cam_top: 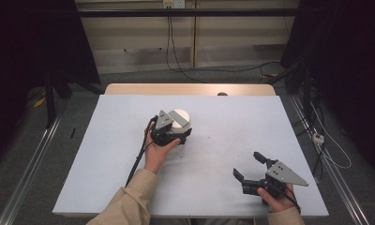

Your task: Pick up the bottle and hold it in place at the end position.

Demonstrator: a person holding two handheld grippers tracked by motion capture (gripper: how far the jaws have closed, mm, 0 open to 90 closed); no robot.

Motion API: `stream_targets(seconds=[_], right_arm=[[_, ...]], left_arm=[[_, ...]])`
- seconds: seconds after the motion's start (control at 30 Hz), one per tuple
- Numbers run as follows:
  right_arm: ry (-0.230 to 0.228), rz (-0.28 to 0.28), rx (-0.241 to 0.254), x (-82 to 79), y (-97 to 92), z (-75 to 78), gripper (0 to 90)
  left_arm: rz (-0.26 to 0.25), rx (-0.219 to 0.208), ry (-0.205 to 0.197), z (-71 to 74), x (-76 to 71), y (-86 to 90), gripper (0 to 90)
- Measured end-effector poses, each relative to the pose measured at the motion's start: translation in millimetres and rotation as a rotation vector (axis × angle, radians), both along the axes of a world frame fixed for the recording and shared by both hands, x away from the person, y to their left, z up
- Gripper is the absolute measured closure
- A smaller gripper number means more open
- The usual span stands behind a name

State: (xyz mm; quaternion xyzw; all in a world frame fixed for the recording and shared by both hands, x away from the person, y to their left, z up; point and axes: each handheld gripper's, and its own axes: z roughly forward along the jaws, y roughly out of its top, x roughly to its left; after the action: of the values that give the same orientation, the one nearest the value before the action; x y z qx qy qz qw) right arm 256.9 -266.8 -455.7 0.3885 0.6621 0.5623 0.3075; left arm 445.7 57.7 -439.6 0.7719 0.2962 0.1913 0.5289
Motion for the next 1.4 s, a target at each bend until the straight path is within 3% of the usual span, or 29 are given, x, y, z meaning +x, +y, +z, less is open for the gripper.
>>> stream_targets(seconds=[0.77,1.33,1.4], right_arm=[[0.004,0.002,0.003,0.5,0.2,-1.1,3.5],[0.011,0.003,0.004,1.0,0.1,-2.5,3.2],[0.011,0.003,0.006,0.9,0.3,-2.5,3.2]], left_arm=[[-0.038,-0.007,0.003,-2.6,3.5,-17.5,18.4],[-0.04,0.02,-0.005,-12.3,7.4,-24.6,18.4],[-0.042,0.004,0.001,-12.9,7.7,-25.1,18.4]])
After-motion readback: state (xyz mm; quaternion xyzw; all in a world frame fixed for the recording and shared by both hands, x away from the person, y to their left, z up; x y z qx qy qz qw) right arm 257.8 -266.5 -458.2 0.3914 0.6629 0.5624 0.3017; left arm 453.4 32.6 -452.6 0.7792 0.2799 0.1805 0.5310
